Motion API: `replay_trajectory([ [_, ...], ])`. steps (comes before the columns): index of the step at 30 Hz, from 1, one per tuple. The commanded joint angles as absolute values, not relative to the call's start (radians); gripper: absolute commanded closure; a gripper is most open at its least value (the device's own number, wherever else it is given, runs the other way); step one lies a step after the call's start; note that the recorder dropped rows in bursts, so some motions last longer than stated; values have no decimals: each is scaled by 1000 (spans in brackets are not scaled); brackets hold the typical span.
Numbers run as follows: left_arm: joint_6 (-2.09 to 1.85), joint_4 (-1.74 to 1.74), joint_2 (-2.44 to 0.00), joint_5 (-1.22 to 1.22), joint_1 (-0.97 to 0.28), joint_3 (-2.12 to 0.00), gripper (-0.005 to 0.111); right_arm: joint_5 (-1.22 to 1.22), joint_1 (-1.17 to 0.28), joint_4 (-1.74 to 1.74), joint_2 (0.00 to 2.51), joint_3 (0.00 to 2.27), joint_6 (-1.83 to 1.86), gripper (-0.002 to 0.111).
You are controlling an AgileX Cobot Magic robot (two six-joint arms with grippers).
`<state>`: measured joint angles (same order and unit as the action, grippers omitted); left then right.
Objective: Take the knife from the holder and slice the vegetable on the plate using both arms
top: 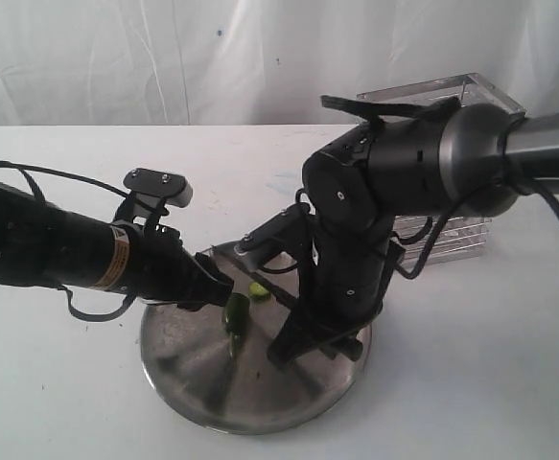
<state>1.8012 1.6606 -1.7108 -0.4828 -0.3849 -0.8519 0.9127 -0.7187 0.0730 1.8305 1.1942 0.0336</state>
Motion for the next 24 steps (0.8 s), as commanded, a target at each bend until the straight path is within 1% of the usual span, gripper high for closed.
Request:
replay_trajectory([
  [1,1810,1685,-1695,-466,-380,-850,52,929,-724,93,1790,1197,89,108],
  [10,1829,1707,-1662,-430,-380,-850,52,1002,-756,192,1786,1197,137,108],
  [24,1840,1717,-1616,-417,-380,-850,52,995,-769,207,1788,1197,179,108],
])
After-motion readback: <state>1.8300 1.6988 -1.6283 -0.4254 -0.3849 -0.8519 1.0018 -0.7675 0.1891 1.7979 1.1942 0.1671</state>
